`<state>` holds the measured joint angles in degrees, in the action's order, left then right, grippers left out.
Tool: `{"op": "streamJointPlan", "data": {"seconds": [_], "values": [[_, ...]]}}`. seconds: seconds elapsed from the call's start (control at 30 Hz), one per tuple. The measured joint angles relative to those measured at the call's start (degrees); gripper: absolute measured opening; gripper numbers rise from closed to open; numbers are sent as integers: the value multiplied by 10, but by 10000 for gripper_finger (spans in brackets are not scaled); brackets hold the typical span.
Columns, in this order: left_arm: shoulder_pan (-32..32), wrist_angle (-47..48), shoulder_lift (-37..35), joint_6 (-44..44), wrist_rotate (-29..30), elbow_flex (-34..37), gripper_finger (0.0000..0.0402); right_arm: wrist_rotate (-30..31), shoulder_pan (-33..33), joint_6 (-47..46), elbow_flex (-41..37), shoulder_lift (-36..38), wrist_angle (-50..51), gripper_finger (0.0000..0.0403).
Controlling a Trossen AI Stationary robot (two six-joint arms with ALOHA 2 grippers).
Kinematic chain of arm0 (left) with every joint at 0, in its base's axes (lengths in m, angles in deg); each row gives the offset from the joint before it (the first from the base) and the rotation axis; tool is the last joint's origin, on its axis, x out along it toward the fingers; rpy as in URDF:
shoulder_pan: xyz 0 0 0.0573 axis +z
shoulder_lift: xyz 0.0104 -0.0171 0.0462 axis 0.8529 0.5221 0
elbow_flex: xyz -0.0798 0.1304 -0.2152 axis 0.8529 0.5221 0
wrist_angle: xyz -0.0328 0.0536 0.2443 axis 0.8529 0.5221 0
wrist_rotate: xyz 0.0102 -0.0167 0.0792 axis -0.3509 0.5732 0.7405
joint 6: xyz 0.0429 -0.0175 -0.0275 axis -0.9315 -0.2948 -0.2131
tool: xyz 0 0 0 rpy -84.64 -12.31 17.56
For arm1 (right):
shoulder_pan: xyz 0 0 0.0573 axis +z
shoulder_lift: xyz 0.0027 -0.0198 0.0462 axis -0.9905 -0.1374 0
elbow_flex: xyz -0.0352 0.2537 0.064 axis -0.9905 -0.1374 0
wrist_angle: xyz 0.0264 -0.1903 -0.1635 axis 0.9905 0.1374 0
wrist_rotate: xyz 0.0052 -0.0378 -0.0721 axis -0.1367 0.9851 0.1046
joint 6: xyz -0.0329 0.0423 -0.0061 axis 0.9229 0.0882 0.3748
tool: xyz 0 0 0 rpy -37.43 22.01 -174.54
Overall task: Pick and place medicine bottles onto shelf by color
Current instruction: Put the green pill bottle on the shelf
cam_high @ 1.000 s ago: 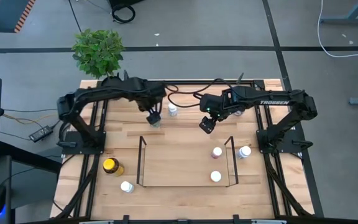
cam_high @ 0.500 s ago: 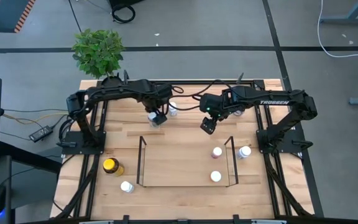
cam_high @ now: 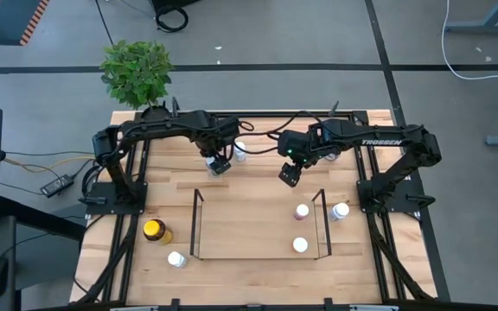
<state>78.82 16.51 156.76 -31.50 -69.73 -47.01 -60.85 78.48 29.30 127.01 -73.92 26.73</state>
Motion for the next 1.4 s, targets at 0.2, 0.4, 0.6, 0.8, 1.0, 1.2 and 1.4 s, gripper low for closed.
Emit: {"op": "streamJointPlan", "data": {"seconds": [0.2, 0.4, 0.6, 0.8, 1.0, 1.2, 1.4], "values": [[0, 0, 0, -1, 0, 0, 308, 0, 0, -5, 0, 0, 0, 271], [0, 3, 7, 3, 1, 0, 293, 0, 0, -18, 0, 0, -1, 271], [-7, 13, 27, 5, -1, -3, 251, 0, 0, -22, 0, 0, 0, 271], [-22, 9, 30, 5, 3, -4, 236, 0, 0, -22, 0, 0, 0, 271], [-28, 38, 36, 5, -6, -38, 252, 0, -4, -7, 0, 1, 19, 271], [-46, 80, 35, 19, -38, -125, 236, 16, -27, 4, 0, 25, 38, 271], [-102, 83, 34, 35, -49, -228, 246, 90, -66, 5, 0, 71, 48, 271]]}}
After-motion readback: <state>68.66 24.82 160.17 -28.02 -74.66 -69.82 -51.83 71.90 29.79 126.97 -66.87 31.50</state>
